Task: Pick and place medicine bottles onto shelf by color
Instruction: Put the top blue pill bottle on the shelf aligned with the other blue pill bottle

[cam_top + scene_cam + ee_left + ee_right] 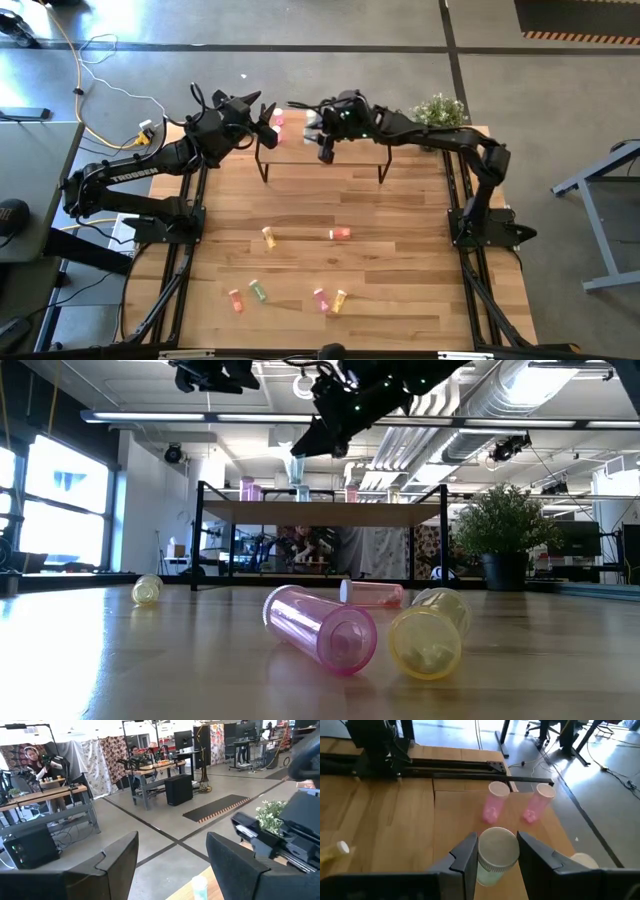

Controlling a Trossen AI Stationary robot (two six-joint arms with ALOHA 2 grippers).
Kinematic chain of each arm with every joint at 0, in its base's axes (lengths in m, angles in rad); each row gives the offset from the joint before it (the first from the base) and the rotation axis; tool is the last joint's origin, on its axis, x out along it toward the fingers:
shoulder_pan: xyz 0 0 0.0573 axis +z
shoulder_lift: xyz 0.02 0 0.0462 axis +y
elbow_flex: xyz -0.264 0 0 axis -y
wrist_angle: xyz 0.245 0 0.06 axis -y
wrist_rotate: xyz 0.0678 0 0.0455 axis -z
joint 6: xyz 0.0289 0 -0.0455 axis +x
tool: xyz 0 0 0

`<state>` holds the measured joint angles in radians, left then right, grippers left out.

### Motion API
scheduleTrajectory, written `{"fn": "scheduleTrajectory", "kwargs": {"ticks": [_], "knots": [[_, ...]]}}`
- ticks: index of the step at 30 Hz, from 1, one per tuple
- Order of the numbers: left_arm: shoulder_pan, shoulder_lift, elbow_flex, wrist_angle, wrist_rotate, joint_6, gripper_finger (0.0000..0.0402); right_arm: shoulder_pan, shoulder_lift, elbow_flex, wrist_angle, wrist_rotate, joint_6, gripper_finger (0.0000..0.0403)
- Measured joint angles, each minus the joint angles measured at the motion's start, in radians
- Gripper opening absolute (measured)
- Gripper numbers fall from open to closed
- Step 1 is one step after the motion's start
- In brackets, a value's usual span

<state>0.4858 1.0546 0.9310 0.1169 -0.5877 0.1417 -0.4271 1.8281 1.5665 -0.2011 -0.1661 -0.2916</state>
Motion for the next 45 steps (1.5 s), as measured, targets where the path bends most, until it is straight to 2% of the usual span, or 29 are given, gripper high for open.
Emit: {"fn": "scheduleTrajectory", "kwargs": {"ticks": [4,7,31,45], "knots": [[0.0,0.0,0.0,0.0,0.0,0.0,0.0225,-0.002,0.044,0.048,-0.08,0.035,-0.006,0.0107],[0.0,0.0,0.0,0.0,0.0,0.0,0.0225,-0.003,0.051,0.053,-0.076,0.06,-0.031,0.0107],[0.0,0.0,0.0,0.0,0.0,0.0,0.0225,-0.002,0.085,0.053,-0.095,0.051,-0.047,0.0108],[0.0,0.0,0.0,0.0,0.0,0.0,0.0225,-0.002,0.086,0.052,-0.096,0.072,-0.047,0.0159]]}}
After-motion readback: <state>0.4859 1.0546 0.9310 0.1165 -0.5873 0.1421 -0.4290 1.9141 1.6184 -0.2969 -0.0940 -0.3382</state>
